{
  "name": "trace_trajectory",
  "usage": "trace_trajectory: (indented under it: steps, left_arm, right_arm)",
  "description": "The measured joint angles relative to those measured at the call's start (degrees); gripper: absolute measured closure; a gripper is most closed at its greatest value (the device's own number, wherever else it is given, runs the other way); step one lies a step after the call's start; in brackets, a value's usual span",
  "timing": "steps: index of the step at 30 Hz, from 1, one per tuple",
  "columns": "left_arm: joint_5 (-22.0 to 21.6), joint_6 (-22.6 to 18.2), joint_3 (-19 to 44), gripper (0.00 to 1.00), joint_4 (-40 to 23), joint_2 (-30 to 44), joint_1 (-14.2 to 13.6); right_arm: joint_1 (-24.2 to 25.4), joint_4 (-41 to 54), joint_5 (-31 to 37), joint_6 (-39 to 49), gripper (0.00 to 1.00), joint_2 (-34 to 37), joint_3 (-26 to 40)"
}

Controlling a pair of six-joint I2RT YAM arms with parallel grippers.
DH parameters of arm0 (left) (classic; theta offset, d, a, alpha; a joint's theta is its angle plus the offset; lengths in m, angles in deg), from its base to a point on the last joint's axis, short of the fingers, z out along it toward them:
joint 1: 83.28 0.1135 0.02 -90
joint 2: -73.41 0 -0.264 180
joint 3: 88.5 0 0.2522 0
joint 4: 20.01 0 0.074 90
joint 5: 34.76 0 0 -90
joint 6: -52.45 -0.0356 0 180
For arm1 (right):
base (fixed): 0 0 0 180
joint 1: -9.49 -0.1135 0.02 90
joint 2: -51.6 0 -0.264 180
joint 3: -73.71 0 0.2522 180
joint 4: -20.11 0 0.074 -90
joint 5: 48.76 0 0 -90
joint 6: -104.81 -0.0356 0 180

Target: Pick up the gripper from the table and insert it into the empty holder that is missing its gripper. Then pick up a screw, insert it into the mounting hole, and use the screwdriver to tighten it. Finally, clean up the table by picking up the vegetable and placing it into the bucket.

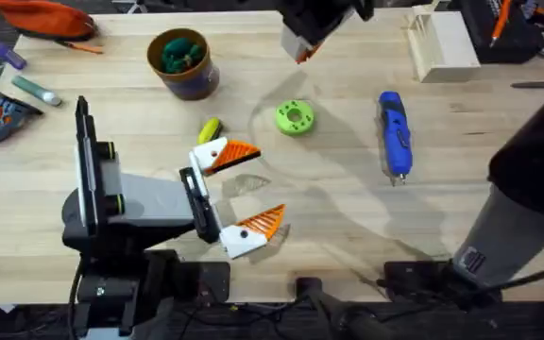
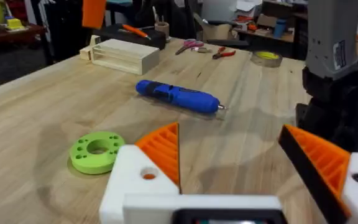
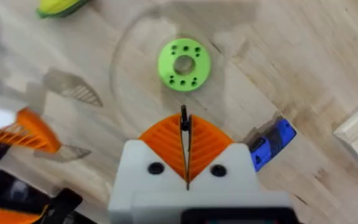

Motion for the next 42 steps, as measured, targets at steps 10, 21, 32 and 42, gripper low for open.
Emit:
trace_trajectory:
  steps: [10,21,32,42]
  left_arm:
    - [0.0,-0.02,0.0,0.014,0.0,0.02,0.0]
    - [0.0,-0.01,0.0,0.013,0.0,0.01,0.0]
    - [0.0,-0.02,0.0,0.014,0.0,0.01,0.0]
    - [0.0,-0.02,0.0,0.014,0.0,0.02,0.0]
  right_arm:
    - [-10.04,3.99,0.02,1.32,0.994,0.0,4.96]
    - [-18.77,4.54,0.0,2.56,0.994,0.0,4.98]
    - [-24.31,4.42,0.01,3.71,0.994,0.0,4.98]
    - [-27.12,2.94,0.0,4.89,0.995,0.0,4.98]
